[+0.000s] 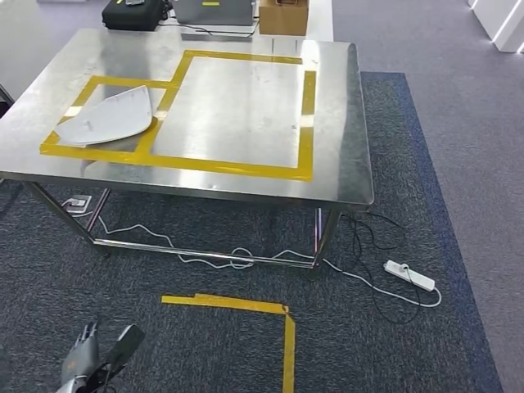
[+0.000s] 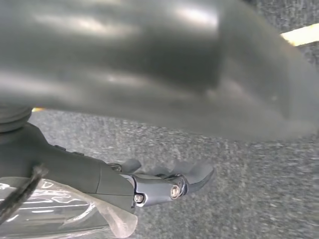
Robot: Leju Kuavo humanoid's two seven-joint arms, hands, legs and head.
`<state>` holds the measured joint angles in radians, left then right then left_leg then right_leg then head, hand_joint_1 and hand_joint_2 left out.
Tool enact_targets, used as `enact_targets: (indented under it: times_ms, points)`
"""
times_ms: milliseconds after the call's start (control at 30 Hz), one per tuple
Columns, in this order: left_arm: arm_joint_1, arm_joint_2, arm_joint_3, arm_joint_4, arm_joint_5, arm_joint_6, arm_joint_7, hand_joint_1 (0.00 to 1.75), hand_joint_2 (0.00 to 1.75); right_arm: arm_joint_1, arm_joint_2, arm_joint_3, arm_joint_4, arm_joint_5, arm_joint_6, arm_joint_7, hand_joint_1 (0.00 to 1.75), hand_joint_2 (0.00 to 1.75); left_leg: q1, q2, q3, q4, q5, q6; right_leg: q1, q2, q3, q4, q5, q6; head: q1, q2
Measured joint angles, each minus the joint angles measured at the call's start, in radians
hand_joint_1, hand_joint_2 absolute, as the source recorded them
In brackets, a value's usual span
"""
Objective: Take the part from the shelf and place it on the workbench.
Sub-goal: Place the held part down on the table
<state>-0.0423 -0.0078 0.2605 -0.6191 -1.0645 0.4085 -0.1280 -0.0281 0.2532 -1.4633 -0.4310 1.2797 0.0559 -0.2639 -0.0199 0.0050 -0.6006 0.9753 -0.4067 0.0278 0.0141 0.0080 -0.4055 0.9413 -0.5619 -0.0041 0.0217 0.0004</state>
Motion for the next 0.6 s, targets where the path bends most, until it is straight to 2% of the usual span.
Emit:
enact_targets:
  times_ms: [33,67,100,133,167,200,233,267,300,333,367,400,467,500,533,567,600]
  points:
    - [0.002,-0.007,0.011,0.035,0.0,-0.011,-0.003,0.0,0.0,-0.002,0.001,-0.003,0.0,-0.001,0.0,0.001,0.0,0.0,0.0,0.0,-0.003,0.0,0.009,-0.004,0.0,0.0,0.005,-0.021,-0.002,0.0,0.001,0.0]
    - [0.004,-0.014,0.023,0.071,0.005,-0.021,-0.006,0.0,0.0,-0.002,0.004,-0.008,0.0,-0.004,0.0,0.003,0.0,0.0,0.0,-0.002,-0.006,0.001,0.012,-0.008,-0.003,-0.003,-0.003,-0.024,0.004,-0.004,0.002,0.0]
    - [0.007,-0.021,0.036,0.106,0.013,-0.031,-0.01,0.0,0.0,-0.003,0.005,-0.014,0.0,-0.007,-0.001,0.004,0.0,0.0,0.0,-0.003,-0.012,0.009,-0.002,-0.013,-0.006,-0.005,-0.013,-0.025,0.013,-0.01,0.002,0.0]
    - [0.013,-0.029,0.049,0.136,0.021,-0.039,-0.014,0.0,0.0,-0.003,0.006,-0.018,0.001,-0.01,-0.002,0.006,0.0,0.0,0.002,-0.005,-0.021,0.033,-0.036,-0.02,-0.009,-0.009,-0.025,-0.025,0.024,-0.017,0.002,0.0]
    - [0.017,-0.037,0.06,0.163,0.027,-0.044,-0.017,0.0,0.0,-0.004,0.007,-0.023,0.001,-0.012,-0.003,0.007,0.0,0.0,0.006,-0.006,-0.034,0.078,-0.087,-0.027,-0.011,-0.012,-0.036,-0.023,0.035,-0.023,0.002,0.0]
    - [0.019,-0.045,0.068,0.185,0.03,-0.047,-0.018,0.0,0.0,-0.004,0.008,-0.025,0.001,-0.013,-0.004,0.008,0.0,0.0,0.01,-0.006,-0.05,0.141,-0.141,-0.034,-0.01,-0.015,-0.05,-0.017,0.044,-0.025,0.0,0.0]
    - [0.02,-0.05,0.074,0.205,0.03,-0.052,-0.013,0.0,0.0,-0.005,0.008,-0.028,0.001,-0.015,-0.005,0.009,0.0,0.0,0.015,-0.006,-0.064,0.211,-0.183,-0.039,-0.01,-0.018,-0.066,-0.009,0.053,-0.026,0.0,0.0]
    - [0.019,-0.059,0.08,0.227,0.029,-0.057,-0.003,0.0,0.0,-0.006,0.008,-0.032,0.001,-0.017,-0.006,0.01,0.0,0.0,0.019,-0.006,-0.071,0.268,-0.2,-0.044,-0.01,-0.021,-0.084,0.001,0.06,-0.025,0.0,0.0]
    - [0.019,-0.066,0.086,0.246,0.029,-0.062,0.012,0.0,0.0,-0.006,0.009,-0.035,0.001,-0.019,-0.008,0.013,0.0,0.0,0.022,-0.006,-0.064,0.297,-0.193,-0.048,-0.011,-0.023,-0.104,0.013,0.066,-0.023,-0.001,0.0]
    - [0.021,-0.076,0.092,0.263,0.028,-0.065,0.03,0.0,0.0,-0.007,0.009,-0.039,0.001,-0.022,-0.01,0.015,0.0,0.0,0.026,-0.006,-0.044,0.293,-0.168,-0.051,-0.012,-0.025,-0.123,0.024,0.071,-0.02,-0.001,0.0]
    - [0.023,-0.087,0.097,0.278,0.028,-0.066,0.045,0.0,0.0,-0.007,0.008,-0.043,0.001,-0.024,-0.011,0.018,0.0,0.0,0.029,-0.006,-0.007,0.253,-0.139,-0.053,-0.014,-0.026,-0.142,0.037,0.076,-0.016,-0.002,0.0]
    - [0.024,-0.098,0.102,0.29,0.031,-0.065,0.056,0.0,0.0,-0.008,0.008,-0.046,0.001,-0.027,-0.013,0.02,0.0,0.0,0.032,-0.006,0.039,0.19,-0.123,-0.055,-0.014,-0.027,-0.158,0.049,0.079,-0.011,-0.002,0.0]
    - [0.025,-0.121,0.114,0.312,0.041,-0.064,0.065,0.0,0.0,-0.01,0.006,-0.052,0.003,-0.032,-0.015,0.024,0.0,0.0,0.03,-0.007,0.118,0.065,-0.131,-0.049,-0.013,-0.028,-0.181,0.067,0.089,0.001,-0.001,0.0]
    - [0.026,-0.132,0.12,0.322,0.046,-0.065,0.066,0.0,0.0,-0.012,0.005,-0.055,0.004,-0.035,-0.015,0.026,0.0,0.0,0.028,-0.008,0.135,0.032,-0.142,-0.043,-0.013,-0.029,-0.187,0.071,0.096,0.007,0.0,0.0]
    - [0.026,-0.14,0.126,0.331,0.05,-0.067,0.066,0.0,0.0,-0.014,0.003,-0.059,0.006,-0.037,-0.016,0.027,0.0,0.0,0.024,-0.008,0.139,0.019,-0.143,-0.034,-0.013,-0.029,-0.19,0.071,0.104,0.014,0.0,0.0]
    - [0.027,-0.148,0.132,0.34,0.053,-0.07,0.067,0.0,0.0,-0.016,0.001,-0.063,0.007,-0.04,-0.017,0.028,0.0,0.0,0.024,-0.006,0.131,0.017,-0.137,-0.024,-0.015,-0.029,-0.193,0.07,0.112,0.021,0.0,0.0]
    - [0.027,-0.155,0.137,0.348,0.054,-0.073,0.068,0.0,0.0,-0.016,-0.002,-0.067,0.009,-0.042,-0.017,0.028,0.0,0.0,0.025,-0.004,0.121,0.015,-0.126,-0.014,-0.016,-0.027,-0.199,0.074,0.103,0.027,0.0,0.0]
